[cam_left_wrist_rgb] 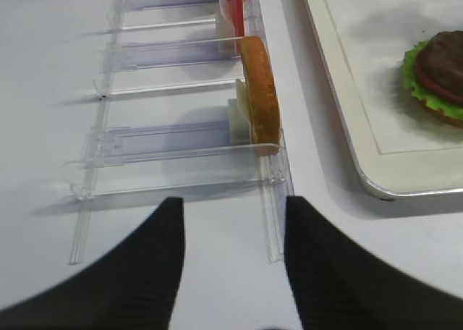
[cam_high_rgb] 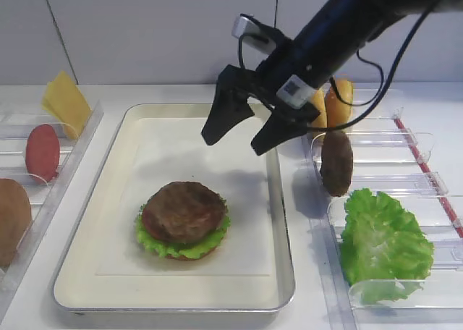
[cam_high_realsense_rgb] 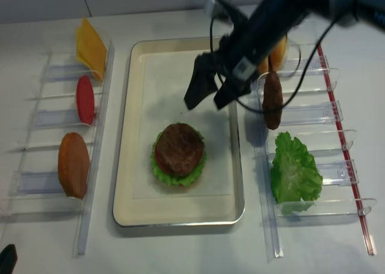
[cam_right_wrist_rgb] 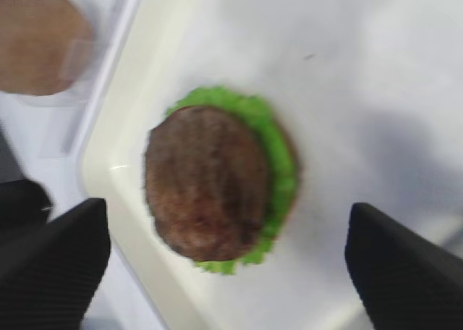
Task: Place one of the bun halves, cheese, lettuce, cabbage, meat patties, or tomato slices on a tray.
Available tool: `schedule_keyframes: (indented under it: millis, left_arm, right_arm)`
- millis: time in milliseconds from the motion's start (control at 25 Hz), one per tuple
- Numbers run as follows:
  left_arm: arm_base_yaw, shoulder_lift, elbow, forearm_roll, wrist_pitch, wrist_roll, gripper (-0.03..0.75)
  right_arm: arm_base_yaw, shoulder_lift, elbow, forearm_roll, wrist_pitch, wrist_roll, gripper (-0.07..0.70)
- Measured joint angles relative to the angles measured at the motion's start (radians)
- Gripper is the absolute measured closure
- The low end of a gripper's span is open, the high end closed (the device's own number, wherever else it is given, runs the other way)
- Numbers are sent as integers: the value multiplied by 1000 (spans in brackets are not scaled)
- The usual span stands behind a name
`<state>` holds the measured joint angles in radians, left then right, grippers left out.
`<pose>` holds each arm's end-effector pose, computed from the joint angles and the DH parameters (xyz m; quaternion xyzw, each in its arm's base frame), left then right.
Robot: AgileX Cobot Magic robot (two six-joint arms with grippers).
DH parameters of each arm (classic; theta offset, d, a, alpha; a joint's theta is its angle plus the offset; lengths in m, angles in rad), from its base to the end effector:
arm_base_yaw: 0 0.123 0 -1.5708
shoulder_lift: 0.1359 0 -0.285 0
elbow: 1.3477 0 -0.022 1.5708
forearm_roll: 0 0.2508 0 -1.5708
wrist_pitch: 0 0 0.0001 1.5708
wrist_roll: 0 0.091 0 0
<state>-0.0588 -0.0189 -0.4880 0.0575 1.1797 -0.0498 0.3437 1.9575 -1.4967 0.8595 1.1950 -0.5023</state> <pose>-0.0115 0.0055 0.2646 0.0011 0.8807 0.0029 0.4736 0.3499 0.1934 0.2353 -0.2341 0.8915 0.3864 0.0317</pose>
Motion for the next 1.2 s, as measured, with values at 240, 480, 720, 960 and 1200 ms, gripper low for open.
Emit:
schedule_keyframes:
  millis: [240, 480, 720, 960, 1200]
  left_arm:
    - [0, 0, 0, 0, 0, 0, 405]
    - [0, 0, 0, 0, 0, 0, 407]
    - [0, 0, 0, 0, 0, 0, 407]
    - [0, 0, 0, 0, 0, 0, 407]
    - [0, 0, 0, 0, 0, 0, 407]
  right_arm:
    - [0, -8, -167, -258, 15, 142, -30]
    - [0, -121, -192, -524, 31, 255, -30]
    - [-2, -303, -94, -718, 40, 295, -30]
    - [-90, -493, 106, -733, 46, 296, 33]
    - [-240, -723, 357, -707, 43, 274, 55]
